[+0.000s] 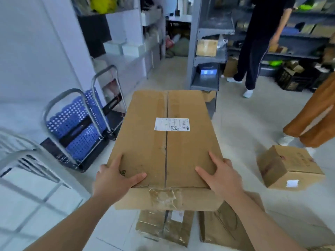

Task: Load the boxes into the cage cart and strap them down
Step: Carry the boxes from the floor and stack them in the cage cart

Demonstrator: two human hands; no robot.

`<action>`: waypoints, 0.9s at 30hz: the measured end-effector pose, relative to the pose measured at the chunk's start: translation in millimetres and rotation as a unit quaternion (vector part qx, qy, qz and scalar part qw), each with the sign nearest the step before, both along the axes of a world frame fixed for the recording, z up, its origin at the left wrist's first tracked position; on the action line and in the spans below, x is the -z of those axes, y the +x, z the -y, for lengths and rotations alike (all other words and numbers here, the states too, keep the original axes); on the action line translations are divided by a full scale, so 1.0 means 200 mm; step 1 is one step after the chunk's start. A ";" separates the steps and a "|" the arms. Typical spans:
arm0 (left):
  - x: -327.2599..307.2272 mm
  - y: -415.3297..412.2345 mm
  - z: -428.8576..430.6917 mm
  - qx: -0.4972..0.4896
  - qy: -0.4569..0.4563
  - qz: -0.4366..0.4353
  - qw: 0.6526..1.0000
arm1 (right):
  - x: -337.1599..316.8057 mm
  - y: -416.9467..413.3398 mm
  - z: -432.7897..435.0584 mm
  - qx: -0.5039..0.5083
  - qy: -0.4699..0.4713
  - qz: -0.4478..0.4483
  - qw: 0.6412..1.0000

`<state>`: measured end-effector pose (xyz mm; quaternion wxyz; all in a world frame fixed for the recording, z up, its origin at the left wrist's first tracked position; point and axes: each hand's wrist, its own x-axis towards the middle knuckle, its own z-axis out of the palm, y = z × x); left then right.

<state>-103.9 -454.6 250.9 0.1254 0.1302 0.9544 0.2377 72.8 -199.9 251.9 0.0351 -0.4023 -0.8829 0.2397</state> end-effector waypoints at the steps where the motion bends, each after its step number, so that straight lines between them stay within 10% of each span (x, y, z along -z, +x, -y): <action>1: -0.04 0.00 0.10 -0.023 0.000 -0.002 1.000 | -0.04 -0.06 0.06 -0.023 -0.004 -0.006 1.000; 27: -0.76 -0.35 2.87 -0.457 0.008 -0.109 0.883 | -0.75 -1.75 2.69 -0.455 -0.010 -0.124 0.882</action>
